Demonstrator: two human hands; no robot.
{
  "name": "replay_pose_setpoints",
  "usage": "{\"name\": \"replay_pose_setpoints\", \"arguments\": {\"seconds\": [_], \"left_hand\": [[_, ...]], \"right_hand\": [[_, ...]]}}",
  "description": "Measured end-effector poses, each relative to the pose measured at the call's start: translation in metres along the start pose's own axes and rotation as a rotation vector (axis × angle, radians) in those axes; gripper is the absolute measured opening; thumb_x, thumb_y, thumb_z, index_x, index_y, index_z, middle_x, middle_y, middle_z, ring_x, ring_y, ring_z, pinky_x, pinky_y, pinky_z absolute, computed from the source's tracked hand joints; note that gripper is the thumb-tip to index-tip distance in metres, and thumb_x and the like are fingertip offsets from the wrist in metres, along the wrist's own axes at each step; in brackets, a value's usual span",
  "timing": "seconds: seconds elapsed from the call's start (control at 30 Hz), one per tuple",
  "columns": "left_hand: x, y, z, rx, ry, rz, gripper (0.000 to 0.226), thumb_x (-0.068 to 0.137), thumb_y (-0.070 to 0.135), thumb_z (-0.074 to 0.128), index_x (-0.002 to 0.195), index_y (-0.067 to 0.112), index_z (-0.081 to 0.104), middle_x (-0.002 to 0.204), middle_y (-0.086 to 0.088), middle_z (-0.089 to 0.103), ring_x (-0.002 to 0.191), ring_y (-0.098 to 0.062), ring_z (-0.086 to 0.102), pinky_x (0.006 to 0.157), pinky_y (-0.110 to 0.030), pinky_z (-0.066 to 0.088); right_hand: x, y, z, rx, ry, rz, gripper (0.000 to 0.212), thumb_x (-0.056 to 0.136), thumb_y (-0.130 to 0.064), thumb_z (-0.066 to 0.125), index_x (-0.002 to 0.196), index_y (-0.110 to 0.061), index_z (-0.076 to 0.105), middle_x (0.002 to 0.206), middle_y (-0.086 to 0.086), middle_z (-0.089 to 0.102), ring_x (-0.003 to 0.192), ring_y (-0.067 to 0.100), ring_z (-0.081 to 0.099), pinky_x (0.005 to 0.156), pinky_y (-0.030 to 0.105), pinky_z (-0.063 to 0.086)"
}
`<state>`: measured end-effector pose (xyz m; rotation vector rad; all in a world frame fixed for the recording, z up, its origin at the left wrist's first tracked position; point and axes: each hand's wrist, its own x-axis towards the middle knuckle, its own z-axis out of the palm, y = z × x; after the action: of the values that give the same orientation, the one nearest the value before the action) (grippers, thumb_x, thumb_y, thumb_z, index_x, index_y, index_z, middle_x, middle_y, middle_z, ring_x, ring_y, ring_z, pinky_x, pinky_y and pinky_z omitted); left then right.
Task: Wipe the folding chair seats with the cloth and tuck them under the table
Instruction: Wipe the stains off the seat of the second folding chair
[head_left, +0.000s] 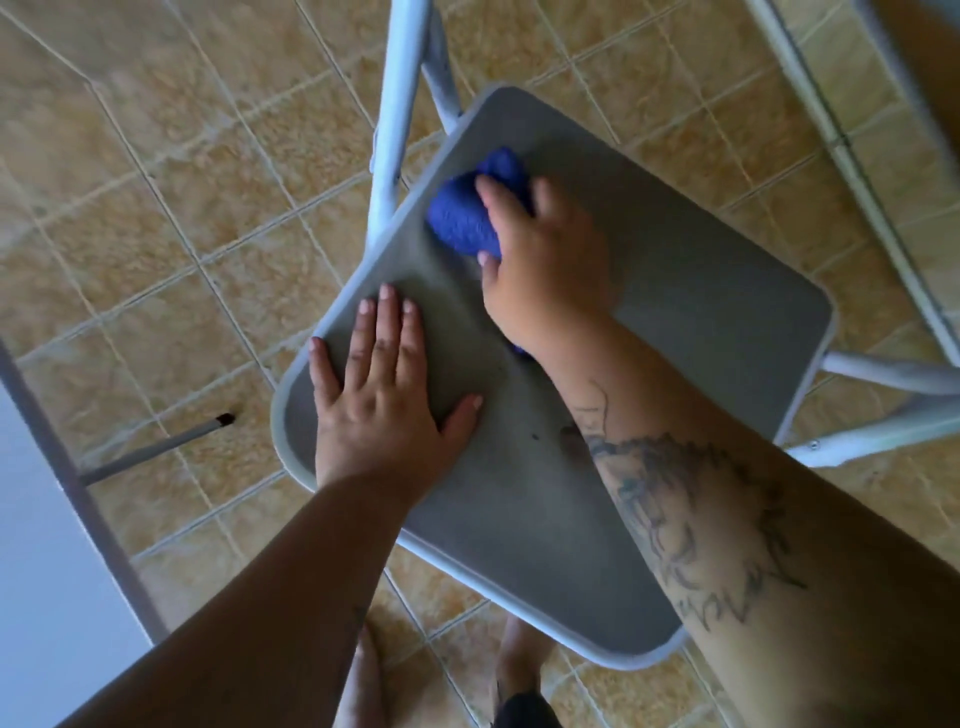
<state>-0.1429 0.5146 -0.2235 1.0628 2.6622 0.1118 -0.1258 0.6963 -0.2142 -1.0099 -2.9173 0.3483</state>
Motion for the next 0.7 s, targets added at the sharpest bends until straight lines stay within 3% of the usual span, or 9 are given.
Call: {"name": "replay_pose_setpoints", "arguments": {"seconds": [0.1, 0.27, 0.33, 0.5, 0.63, 0.7], "left_hand": [[0.000, 0.000, -0.001, 0.004, -0.017, -0.005, 0.094, 0.081, 0.069, 0.039, 0.152, 0.009, 0.020, 0.162, -0.008, 0.014, 0.150, -0.022, 0.009, 0.117, -0.058, 0.006], [0.005, -0.001, -0.004, 0.014, -0.042, -0.006, 0.094, 0.081, 0.069, 0.037, 0.152, 0.010, 0.019, 0.162, -0.006, 0.012, 0.150, -0.022, 0.007, 0.117, -0.058, 0.006], [0.004, 0.000, -0.004, 0.012, -0.051, 0.000, 0.094, 0.081, 0.069, 0.037, 0.152, 0.010, 0.019, 0.162, -0.007, 0.012, 0.150, -0.022, 0.007, 0.117, -0.058, 0.006], [0.004, 0.000, -0.003, 0.027, -0.058, -0.017, 0.094, 0.080, 0.069, 0.037, 0.152, 0.010, 0.020, 0.162, -0.006, 0.014, 0.150, -0.022, 0.009, 0.117, -0.059, 0.007], [0.002, -0.001, -0.004, 0.028, -0.058, -0.017, 0.094, 0.080, 0.069, 0.038, 0.152, 0.010, 0.021, 0.162, -0.006, 0.015, 0.150, -0.022, 0.011, 0.117, -0.059, 0.009], [0.003, 0.001, -0.004, 0.021, -0.049, -0.014, 0.094, 0.080, 0.069, 0.038, 0.152, 0.011, 0.021, 0.162, -0.006, 0.014, 0.150, -0.022, 0.010, 0.117, -0.059, 0.009]], "right_hand": [[-0.029, 0.034, -0.004, 0.016, -0.023, -0.145, 0.061, 0.077, -0.032, 0.056, 0.138, -0.028, 0.048, 0.124, 0.012, 0.053, 0.101, 0.038, 0.054, 0.083, 0.048, 0.047], [0.027, 0.070, -0.015, -0.025, 0.093, 0.347, 0.059, 0.086, -0.030, 0.057, 0.143, -0.027, 0.040, 0.135, 0.013, 0.045, 0.118, 0.036, 0.046, 0.090, 0.046, 0.042], [0.061, 0.045, -0.009, 0.011, 0.097, 0.394, 0.060, 0.086, -0.032, 0.055, 0.143, -0.031, 0.038, 0.137, 0.009, 0.042, 0.122, 0.032, 0.043, 0.088, 0.045, 0.043], [0.077, 0.002, 0.002, 0.029, 0.000, 0.082, 0.063, 0.083, -0.033, 0.053, 0.144, -0.027, 0.037, 0.137, 0.013, 0.044, 0.118, 0.036, 0.047, 0.093, 0.045, 0.044], [0.025, 0.035, -0.010, 0.066, -0.107, -0.339, 0.061, 0.076, -0.031, 0.058, 0.137, -0.027, 0.050, 0.129, 0.014, 0.052, 0.106, 0.041, 0.055, 0.087, 0.048, 0.049], [0.003, 0.065, -0.020, 0.068, -0.130, -0.389, 0.060, 0.074, -0.028, 0.059, 0.134, -0.029, 0.054, 0.127, 0.011, 0.054, 0.105, 0.039, 0.057, 0.087, 0.048, 0.050]]}}
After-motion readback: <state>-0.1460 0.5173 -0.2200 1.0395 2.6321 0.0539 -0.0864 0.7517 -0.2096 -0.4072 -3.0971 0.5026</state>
